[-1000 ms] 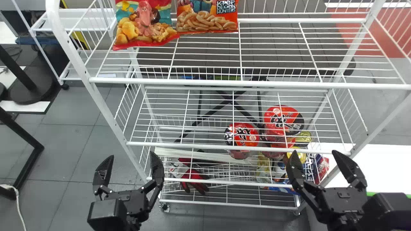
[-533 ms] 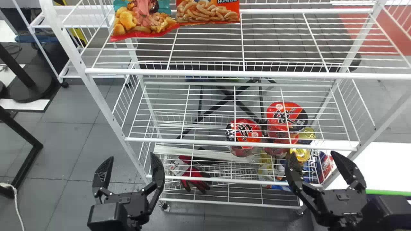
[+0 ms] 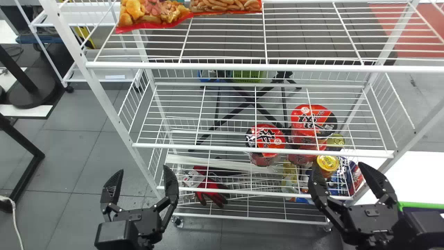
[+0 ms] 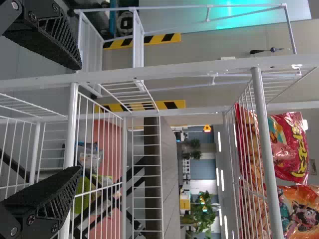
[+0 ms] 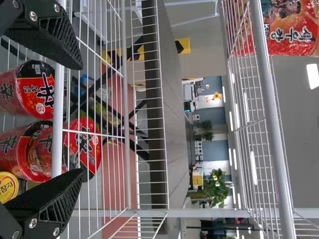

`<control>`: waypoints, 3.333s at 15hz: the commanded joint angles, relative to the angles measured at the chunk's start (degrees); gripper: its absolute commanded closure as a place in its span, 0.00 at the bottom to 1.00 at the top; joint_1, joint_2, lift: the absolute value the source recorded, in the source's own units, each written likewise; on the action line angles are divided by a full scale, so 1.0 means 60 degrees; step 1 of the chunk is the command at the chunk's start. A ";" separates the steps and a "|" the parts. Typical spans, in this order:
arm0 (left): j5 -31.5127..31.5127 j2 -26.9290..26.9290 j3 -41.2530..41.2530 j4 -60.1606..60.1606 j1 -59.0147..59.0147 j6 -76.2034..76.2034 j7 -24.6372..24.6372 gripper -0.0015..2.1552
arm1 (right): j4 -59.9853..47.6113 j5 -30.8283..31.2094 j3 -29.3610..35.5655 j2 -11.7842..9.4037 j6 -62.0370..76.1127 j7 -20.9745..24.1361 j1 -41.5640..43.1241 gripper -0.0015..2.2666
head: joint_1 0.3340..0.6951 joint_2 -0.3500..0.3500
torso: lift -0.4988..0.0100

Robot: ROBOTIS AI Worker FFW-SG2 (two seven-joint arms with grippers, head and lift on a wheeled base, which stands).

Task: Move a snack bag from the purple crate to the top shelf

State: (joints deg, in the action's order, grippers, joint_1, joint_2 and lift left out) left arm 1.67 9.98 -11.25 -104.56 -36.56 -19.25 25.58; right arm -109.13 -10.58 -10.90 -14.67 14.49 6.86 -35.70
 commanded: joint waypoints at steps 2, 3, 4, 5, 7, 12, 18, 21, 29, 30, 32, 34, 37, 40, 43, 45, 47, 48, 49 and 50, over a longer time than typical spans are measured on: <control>0.0014 -0.0007 0.0000 -0.0079 0.0000 -0.0021 0.0000 0.05 | -0.0049 0.0151 -0.0029 0.0029 -0.0094 0.0000 -0.0042 0.03 | 1.00 0.60 | 0.39; 0.0014 -0.0007 0.0000 -0.0079 0.0000 -0.0021 0.0000 0.05 | -0.0034 0.0166 -0.0029 0.0043 -0.0152 0.0000 -0.0042 0.03 | 1.00 0.60 | 0.39; -0.0001 -0.0007 0.0000 -0.0064 0.0000 -0.0021 0.0000 0.05 | -0.0034 0.0166 -0.0029 0.0058 -0.0182 0.0000 -0.0027 0.03 | 1.00 0.60 | 0.38; -0.0001 -0.0022 0.0000 -0.0064 0.0000 -0.0021 0.0000 0.05 | -0.0049 0.0166 -0.0029 0.0058 -0.0182 0.0000 -0.0027 0.03 | 1.00 0.61 | 0.37; -0.0001 -0.0022 0.0000 -0.0050 0.0000 -0.0021 0.0000 0.05 | -0.0049 0.0210 -0.0044 0.0087 -0.0182 0.0000 -0.0027 0.03 | 1.00 0.61 | 0.35; 0.0014 -0.0022 -0.0029 -0.0050 0.0000 -0.0021 0.0000 0.05 | -0.0049 0.0239 -0.0058 0.0087 -0.0152 0.0000 -0.0042 0.03 | 1.00 0.61 | 0.32; 0.0014 -0.0022 -0.0044 -0.0050 -0.0030 -0.0050 0.0015 0.05 | -0.0049 0.0239 -0.0058 0.0087 -0.0094 0.0000 -0.0071 0.03 | 1.00 0.61 | 0.27; 0.0028 -0.0022 -0.0073 -0.0050 -0.0030 -0.0080 0.0029 0.05 | -0.0049 0.0239 -0.0058 0.0087 -0.0035 0.0000 -0.0100 0.03 | 1.00 0.61 | 0.25; 0.0058 -0.0022 -0.0117 -0.0035 -0.0030 -0.0109 0.0058 0.05 | -0.0049 0.0327 -0.0058 0.0087 -0.0006 0.0029 -0.0130 0.03 | 1.00 0.60 | 0.18; 0.0058 -0.0022 -0.0132 -0.0035 -0.0030 -0.0080 0.0058 0.05 | -0.0049 0.0356 -0.0058 0.0073 -0.0006 0.0059 -0.0130 0.03 | 1.00 0.60 | 0.17; 0.0058 -0.0022 -0.0146 -0.0035 -0.0030 -0.0080 0.0058 0.05 | -0.0064 0.0371 -0.0073 0.0073 -0.0006 0.0059 -0.0130 0.03 | 1.00 0.60 | 0.16; 0.0072 -0.0007 -0.0146 -0.0035 -0.0059 -0.0080 0.0058 0.05 | -0.0078 0.0371 -0.0088 0.0073 -0.0006 0.0059 -0.0144 0.03 | 1.00 0.60 | 0.14; 0.0116 -0.0007 -0.0146 -0.0035 -0.0073 -0.0080 0.0058 0.05 | -0.0093 0.0371 -0.0102 0.0073 -0.0006 0.0059 -0.0144 0.03 | 1.00 0.60 | 0.12; 0.0146 -0.0007 -0.0146 -0.0050 -0.0073 -0.0050 0.0058 0.05 | -0.0093 0.0386 -0.0102 0.0073 0.0023 0.0044 -0.0144 0.03 | 1.00 0.60 | 0.10; 0.0160 0.0007 -0.0146 -0.0050 -0.0073 -0.0050 0.0058 0.05 | -0.0093 0.0386 -0.0088 0.0043 0.0141 -0.0088 -0.0174 0.03 | 1.00 0.60 | 0.09; 0.0146 0.0007 -0.0146 -0.0035 -0.0073 -0.0050 0.0058 0.05 | -0.0078 0.0371 -0.0073 0.0058 0.0141 -0.0161 -0.0159 0.03 | 1.00 0.61 | 0.09; 0.0146 0.0007 -0.0146 -0.0006 -0.0073 -0.0050 0.0058 0.05 | -0.0049 0.0356 -0.0058 0.0058 0.0287 -0.0176 -0.0174 0.03 | 1.00 0.61 | 0.09; 0.0146 -0.0007 -0.0146 0.0009 -0.0073 -0.0050 0.0058 0.05 | -0.0020 0.0356 -0.0058 0.0058 0.0316 -0.0176 -0.0159 0.03 | 1.00 0.61 | 0.09; 0.0146 -0.0007 -0.0146 0.0009 -0.0073 -0.0050 0.0058 0.05 | -0.0020 0.0371 -0.0073 0.0058 0.0316 -0.0161 -0.0174 0.03 | 1.00 0.61 | 0.09; 0.0146 -0.0007 -0.0146 0.0009 -0.0073 -0.0050 0.0058 0.05 | -0.0034 0.0356 -0.0073 0.0058 0.0346 -0.0161 -0.0188 0.03 | 1.00 0.61 | 0.09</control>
State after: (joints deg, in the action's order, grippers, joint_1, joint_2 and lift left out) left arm 2.55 9.96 -12.13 -104.52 -37.00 -19.55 25.93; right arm -109.29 -8.41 -11.31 -14.33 16.40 5.88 -36.74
